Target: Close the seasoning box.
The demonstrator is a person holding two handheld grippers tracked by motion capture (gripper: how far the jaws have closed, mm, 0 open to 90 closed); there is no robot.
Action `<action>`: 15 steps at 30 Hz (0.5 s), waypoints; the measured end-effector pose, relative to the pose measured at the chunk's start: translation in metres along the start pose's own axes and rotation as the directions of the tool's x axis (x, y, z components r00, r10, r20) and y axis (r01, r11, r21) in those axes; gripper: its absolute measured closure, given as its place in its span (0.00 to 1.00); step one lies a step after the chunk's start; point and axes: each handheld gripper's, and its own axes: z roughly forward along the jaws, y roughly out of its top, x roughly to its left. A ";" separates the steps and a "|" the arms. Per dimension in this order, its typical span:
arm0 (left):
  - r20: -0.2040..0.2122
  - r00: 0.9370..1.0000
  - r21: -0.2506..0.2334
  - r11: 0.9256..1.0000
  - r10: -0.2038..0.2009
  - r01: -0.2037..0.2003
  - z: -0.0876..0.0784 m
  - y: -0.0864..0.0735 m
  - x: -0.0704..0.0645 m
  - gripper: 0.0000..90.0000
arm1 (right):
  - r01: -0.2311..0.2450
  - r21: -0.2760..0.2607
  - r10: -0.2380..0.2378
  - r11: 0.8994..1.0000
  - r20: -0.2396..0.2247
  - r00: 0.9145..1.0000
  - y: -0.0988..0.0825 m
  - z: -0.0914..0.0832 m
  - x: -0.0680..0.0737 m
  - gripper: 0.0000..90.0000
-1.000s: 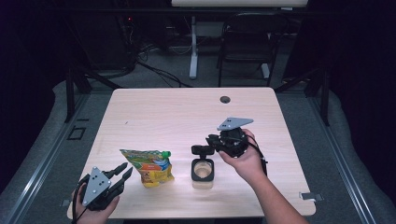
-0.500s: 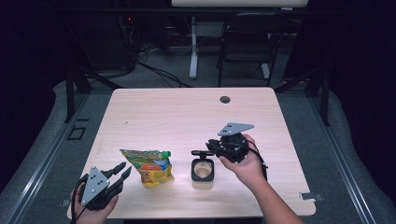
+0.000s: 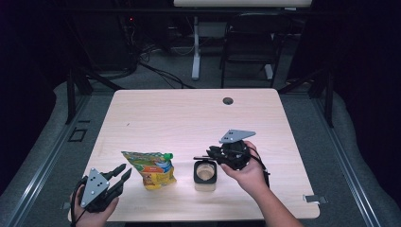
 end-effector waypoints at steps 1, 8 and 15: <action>0.000 1.000 0.001 1.000 -0.001 0.001 0.000 0.000 0.000 0.80 | 0.000 0.001 0.000 1.000 -0.004 1.000 -0.001 0.000 0.000 0.87; -0.004 1.000 -0.003 1.000 -0.005 0.005 0.000 0.000 0.001 0.80 | -0.008 0.003 0.008 1.000 -0.018 1.000 -0.012 0.004 0.006 0.86; -0.004 1.000 -0.005 1.000 -0.008 0.008 -0.001 0.000 0.001 0.80 | -0.001 0.036 0.002 0.999 -0.025 1.000 -0.022 0.010 0.009 0.86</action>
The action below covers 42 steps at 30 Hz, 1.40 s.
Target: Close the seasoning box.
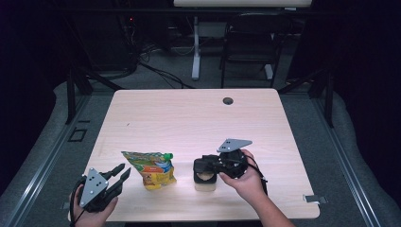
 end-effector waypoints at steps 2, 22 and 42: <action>-0.001 1.000 0.002 1.000 0.004 -0.004 0.000 0.000 0.001 0.80 | 0.002 0.004 -0.002 1.000 -0.003 1.000 -0.002 0.002 0.001 0.86; -0.010 1.000 0.005 1.000 -0.008 0.008 0.000 -0.001 0.002 0.79 | -0.007 0.013 0.007 1.000 -0.010 1.000 -0.014 0.010 0.004 0.85; -0.028 0.999 0.008 1.000 -0.023 0.023 0.000 -0.005 0.009 0.79 | -0.014 -0.005 0.014 1.000 -0.004 1.000 -0.012 0.003 0.004 0.82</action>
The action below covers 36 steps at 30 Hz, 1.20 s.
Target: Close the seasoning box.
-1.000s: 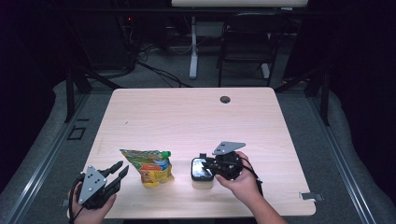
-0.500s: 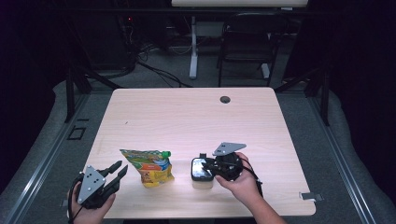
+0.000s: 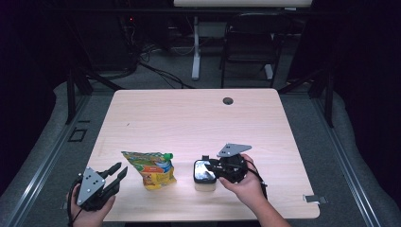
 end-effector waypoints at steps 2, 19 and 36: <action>-0.002 1.000 0.005 1.000 -0.001 0.001 0.000 -0.001 0.002 0.78 | 0.001 -0.004 -0.001 1.000 0.006 1.000 0.001 -0.004 -0.002 0.81; -0.038 0.998 0.026 0.999 -0.045 0.046 0.002 -0.008 0.016 0.76 | -0.049 -0.093 0.058 0.994 0.093 0.994 -0.014 -0.051 -0.016 0.76; -0.039 0.993 0.088 0.989 -0.115 0.118 0.014 -0.025 0.029 0.74 | -0.144 -0.134 0.165 0.980 0.155 0.974 -0.057 -0.074 -0.026 0.70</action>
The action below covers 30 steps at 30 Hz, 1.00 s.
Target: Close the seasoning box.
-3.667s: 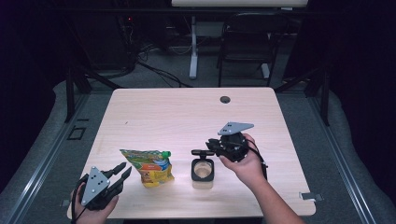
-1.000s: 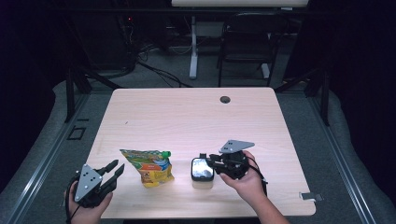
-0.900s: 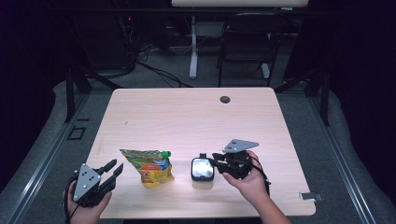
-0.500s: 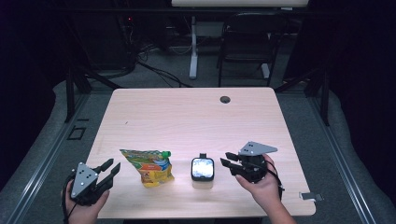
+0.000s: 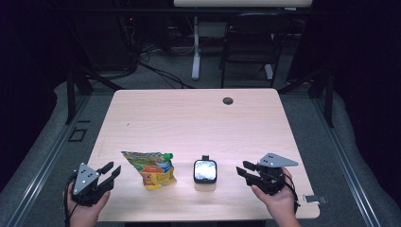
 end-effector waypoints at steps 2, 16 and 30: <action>0.003 1.000 0.002 1.000 -0.014 0.014 0.001 -0.001 0.003 0.74 | -0.008 0.011 0.008 1.000 0.012 1.000 -0.004 -0.003 -0.004 0.70; -0.018 0.998 0.042 0.997 -0.060 0.060 0.011 -0.013 0.015 0.72 | -0.112 -0.010 0.112 0.994 0.041 0.993 -0.032 -0.008 -0.024 0.69; -0.010 0.998 0.076 0.995 -0.060 0.061 0.019 -0.017 0.014 0.66 | -0.135 0.011 0.135 0.991 0.037 0.990 -0.043 0.005 -0.019 0.64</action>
